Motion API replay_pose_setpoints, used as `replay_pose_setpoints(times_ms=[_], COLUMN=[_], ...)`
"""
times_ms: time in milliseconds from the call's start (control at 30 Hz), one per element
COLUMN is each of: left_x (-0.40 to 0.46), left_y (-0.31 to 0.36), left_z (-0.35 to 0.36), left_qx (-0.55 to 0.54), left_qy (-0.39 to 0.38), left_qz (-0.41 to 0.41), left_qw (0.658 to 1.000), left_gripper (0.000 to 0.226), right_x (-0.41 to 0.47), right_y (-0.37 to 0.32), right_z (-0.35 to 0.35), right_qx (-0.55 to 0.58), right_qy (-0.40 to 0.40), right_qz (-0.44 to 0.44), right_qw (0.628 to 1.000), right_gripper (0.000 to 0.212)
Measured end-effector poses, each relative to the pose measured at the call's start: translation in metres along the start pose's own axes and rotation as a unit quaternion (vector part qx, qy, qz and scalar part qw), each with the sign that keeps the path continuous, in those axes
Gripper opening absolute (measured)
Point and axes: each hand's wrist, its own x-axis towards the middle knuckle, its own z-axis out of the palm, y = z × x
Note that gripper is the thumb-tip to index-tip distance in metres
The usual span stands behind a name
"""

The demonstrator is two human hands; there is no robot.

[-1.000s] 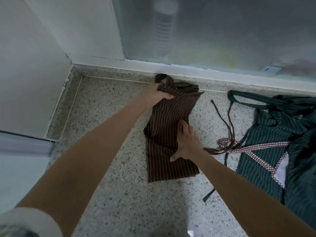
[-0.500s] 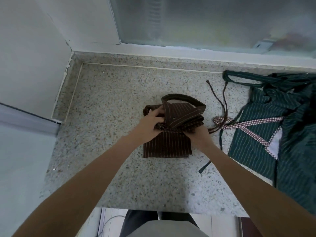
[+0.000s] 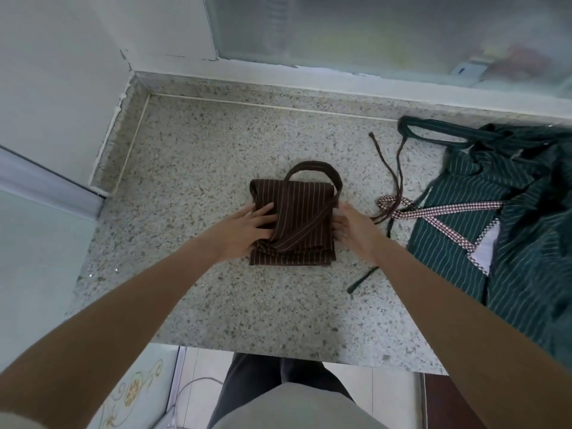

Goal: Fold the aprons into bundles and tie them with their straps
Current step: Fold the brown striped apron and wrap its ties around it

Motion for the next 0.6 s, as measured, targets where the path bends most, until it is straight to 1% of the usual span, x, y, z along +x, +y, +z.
replay_pose_setpoints(times_ms=[33,67,167,233,267,300,333,400,433,500,533,567,600], left_x=[0.000,-0.001,0.003,0.005,0.006,0.005,0.004,-0.002,-0.004,-0.006,-0.007,-0.008,-0.009], left_y=[0.002,0.004,0.013,0.019,0.022,0.025,0.027,0.032,0.033,0.033,0.033,0.034,0.036], left_z=[0.000,-0.001,-0.005,-0.009,-0.009,-0.010,-0.009,-0.007,-0.005,0.006,0.010,0.014,0.015], left_qx=[0.012,0.018,-0.003,-0.024,-0.054,-0.089,-0.117,-0.147,-0.150,-0.134,-0.124,-0.115,-0.103], left_qy=[-0.012,-0.023,-0.038,-0.038,-0.033,-0.018,0.013,0.117,0.149,0.174,0.168,0.138,0.092], left_qz=[-0.003,-0.008,-0.028,-0.030,-0.031,-0.043,-0.059,-0.070,-0.057,-0.020,-0.003,0.005,0.005], left_qw=[1.000,1.000,0.999,0.999,0.998,0.995,0.991,0.980,0.976,0.975,0.978,0.984,0.990], left_gripper=[0.052,0.051,0.047,0.042,0.040,0.038,0.038,0.042,0.045,0.036,0.032,0.035,0.039], right_x=[0.000,0.001,-0.001,0.000,0.000,0.001,0.001,0.003,0.005,0.008,0.008,0.009,0.008], right_y=[0.001,0.002,0.002,0.005,0.007,0.008,0.009,0.008,0.007,0.005,0.005,0.006,0.007], right_z=[0.000,0.001,0.001,0.001,0.002,0.002,0.001,0.001,0.001,0.002,0.003,0.002,0.002], right_qx=[-0.012,-0.026,-0.056,-0.072,-0.085,-0.097,-0.102,-0.084,-0.071,-0.071,-0.075,-0.079,-0.088], right_qy=[-0.002,-0.004,-0.020,-0.031,-0.036,-0.040,-0.041,-0.041,-0.039,-0.036,-0.039,-0.043,-0.047], right_qz=[-0.005,-0.009,-0.025,-0.038,-0.044,-0.048,-0.051,-0.049,-0.045,-0.042,-0.043,-0.048,-0.057], right_qw=[1.000,1.000,0.998,0.996,0.995,0.993,0.993,0.994,0.996,0.996,0.995,0.995,0.993], right_gripper=[0.037,0.041,0.066,0.076,0.080,0.081,0.081,0.072,0.067,0.060,0.062,0.065,0.072])
